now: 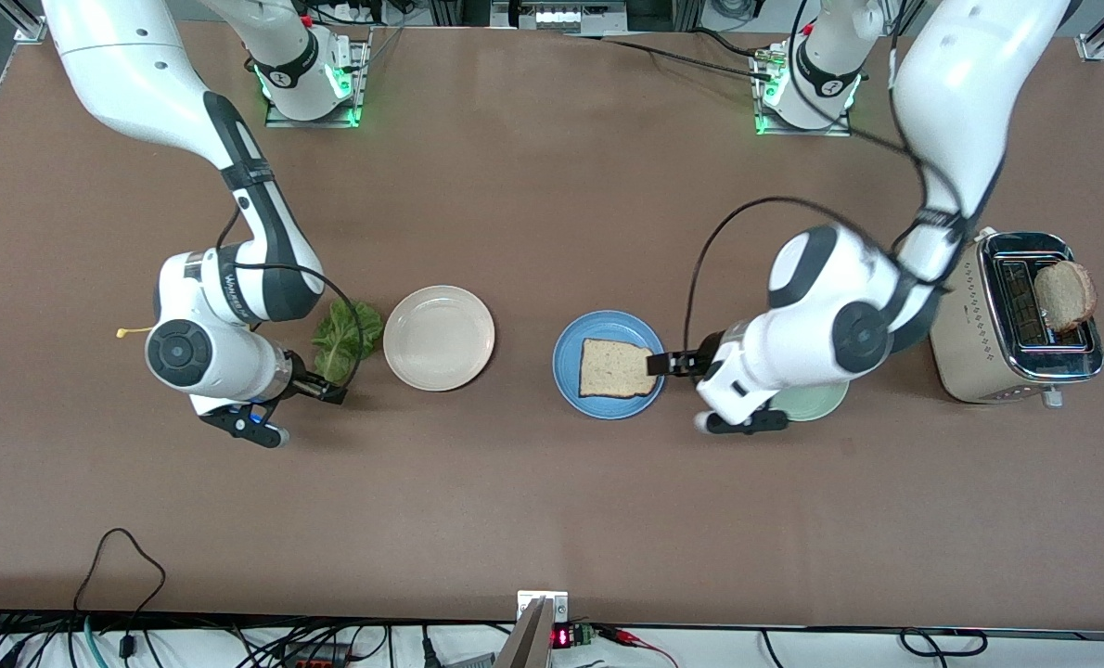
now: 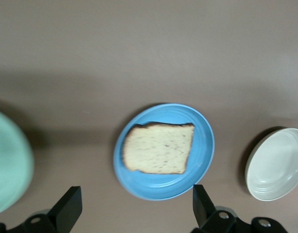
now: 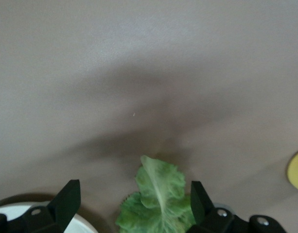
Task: Make sandwich in blue plate with both arms
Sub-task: 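Grasp the lettuce leaf with the right gripper while the left gripper withdraws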
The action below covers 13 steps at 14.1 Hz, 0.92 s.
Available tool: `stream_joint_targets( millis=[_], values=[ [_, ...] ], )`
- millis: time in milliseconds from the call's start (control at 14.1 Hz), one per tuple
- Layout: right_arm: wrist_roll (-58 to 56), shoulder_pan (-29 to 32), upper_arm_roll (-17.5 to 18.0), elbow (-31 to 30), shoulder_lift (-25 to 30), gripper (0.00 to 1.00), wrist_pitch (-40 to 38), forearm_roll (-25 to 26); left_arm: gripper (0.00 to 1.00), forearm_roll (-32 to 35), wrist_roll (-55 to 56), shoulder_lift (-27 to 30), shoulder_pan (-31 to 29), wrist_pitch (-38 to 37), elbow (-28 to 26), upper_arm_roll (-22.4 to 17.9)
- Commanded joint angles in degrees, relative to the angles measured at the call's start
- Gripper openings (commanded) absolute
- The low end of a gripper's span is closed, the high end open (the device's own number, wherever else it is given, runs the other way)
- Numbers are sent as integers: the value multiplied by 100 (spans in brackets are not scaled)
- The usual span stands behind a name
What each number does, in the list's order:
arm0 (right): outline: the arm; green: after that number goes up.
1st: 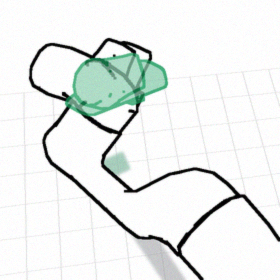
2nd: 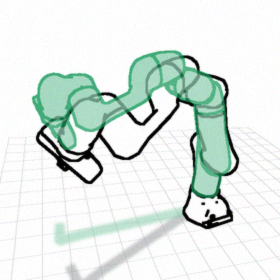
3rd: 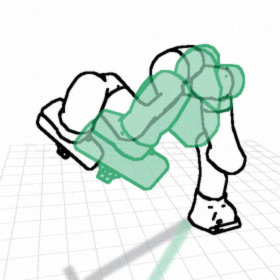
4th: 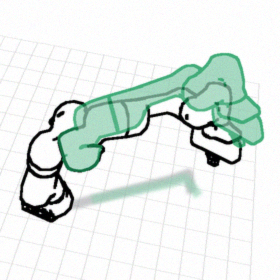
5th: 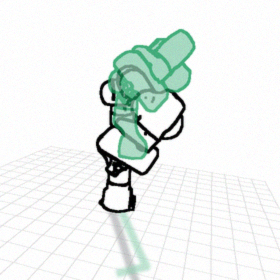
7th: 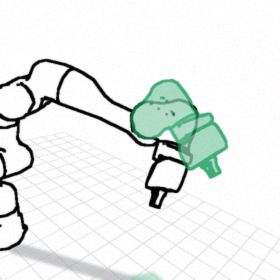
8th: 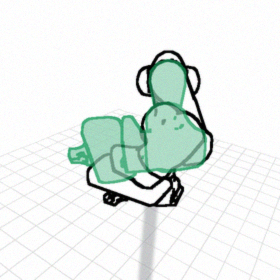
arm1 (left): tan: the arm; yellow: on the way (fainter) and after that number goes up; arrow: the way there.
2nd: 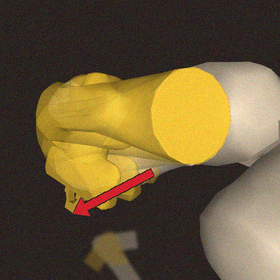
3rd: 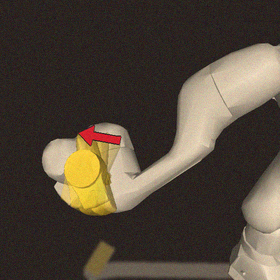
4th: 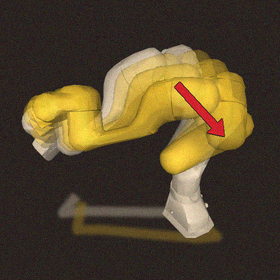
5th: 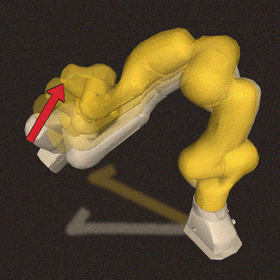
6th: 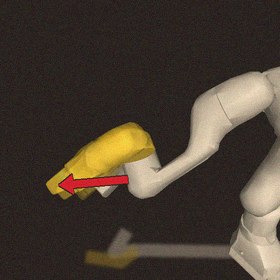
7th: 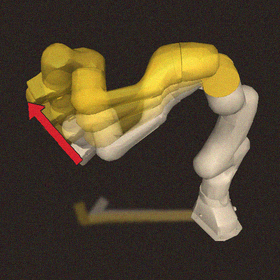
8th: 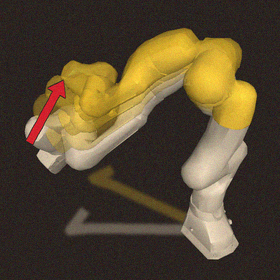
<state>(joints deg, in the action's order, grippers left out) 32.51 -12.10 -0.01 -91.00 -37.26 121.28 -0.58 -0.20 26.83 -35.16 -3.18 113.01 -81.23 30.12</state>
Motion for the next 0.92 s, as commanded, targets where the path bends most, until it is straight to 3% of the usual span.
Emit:
stream_joint_targets(
  millis=[0,283,354,496,708,850],
  values=[
    [54,-38,-34,-470,-9,100,580,41,100,755,15,710,-59,-419,-122,-209],
    [10,-21,-51,-664,-123,100,660,357,100,1040,-37,1036,-427,-473,-86,-191],
    [10,-12,-51,-691,-115,100,652,366,100,979,-72,1202,-420,-473,-104,-348],
    [10,-3,-43,-735,-97,100,599,366,100,665,-500,1598,-201,-490,-174,-1076],
    [-34,-3,-43,-831,-88,76,608,375,100,-146,-1625,2064,-156,-919,-218,-2069],
    [-174,-21,-43,-840,-71,45,590,375,100,-147,-2049,2476,-156,-1262,-480,-2588]
  ],
)
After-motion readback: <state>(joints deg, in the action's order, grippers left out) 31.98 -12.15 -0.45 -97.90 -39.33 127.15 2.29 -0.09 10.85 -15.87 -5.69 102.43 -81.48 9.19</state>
